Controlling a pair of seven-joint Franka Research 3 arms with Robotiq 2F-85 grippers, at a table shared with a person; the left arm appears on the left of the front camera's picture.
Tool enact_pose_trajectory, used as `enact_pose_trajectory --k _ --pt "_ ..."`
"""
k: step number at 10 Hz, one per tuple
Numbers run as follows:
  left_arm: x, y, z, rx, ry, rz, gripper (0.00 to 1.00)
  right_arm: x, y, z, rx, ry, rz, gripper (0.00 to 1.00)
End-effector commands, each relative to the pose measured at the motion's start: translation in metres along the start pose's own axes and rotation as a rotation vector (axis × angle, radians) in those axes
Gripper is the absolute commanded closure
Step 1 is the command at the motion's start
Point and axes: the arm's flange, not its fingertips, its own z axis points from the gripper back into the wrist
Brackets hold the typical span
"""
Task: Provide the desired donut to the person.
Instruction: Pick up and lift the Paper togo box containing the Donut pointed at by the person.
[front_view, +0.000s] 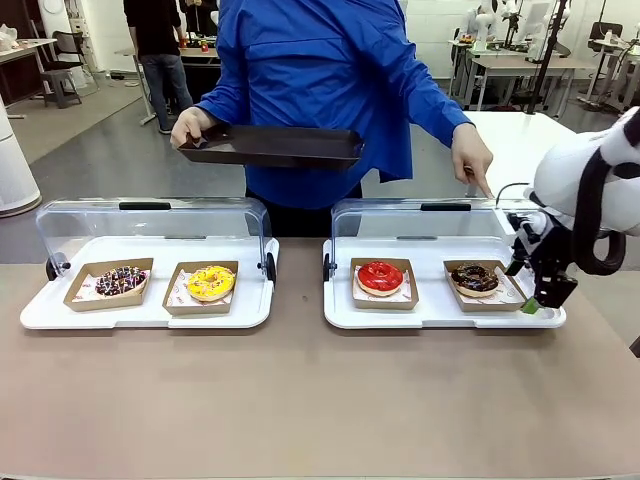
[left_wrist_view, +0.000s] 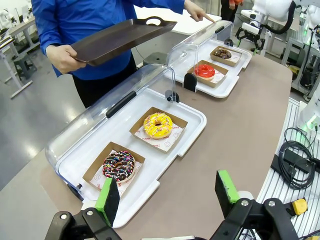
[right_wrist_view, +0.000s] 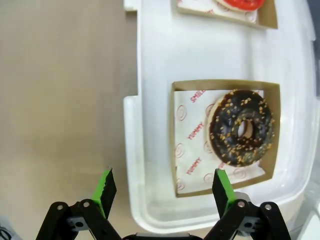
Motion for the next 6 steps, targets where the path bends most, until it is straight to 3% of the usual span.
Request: enact_pose_trajectory --k 1,6 --pt "0.0 0.0 0.002 -0.007 0.006 0.014 0.0 0.001 -0.019 -0.011 0.01 0.067 0.015 0.0" --pt "0.0 0.0 0.002 -0.007 0.006 0.014 0.0 -0.012 -0.029 -0.029 -0.003 0.118 0.001 0.0"
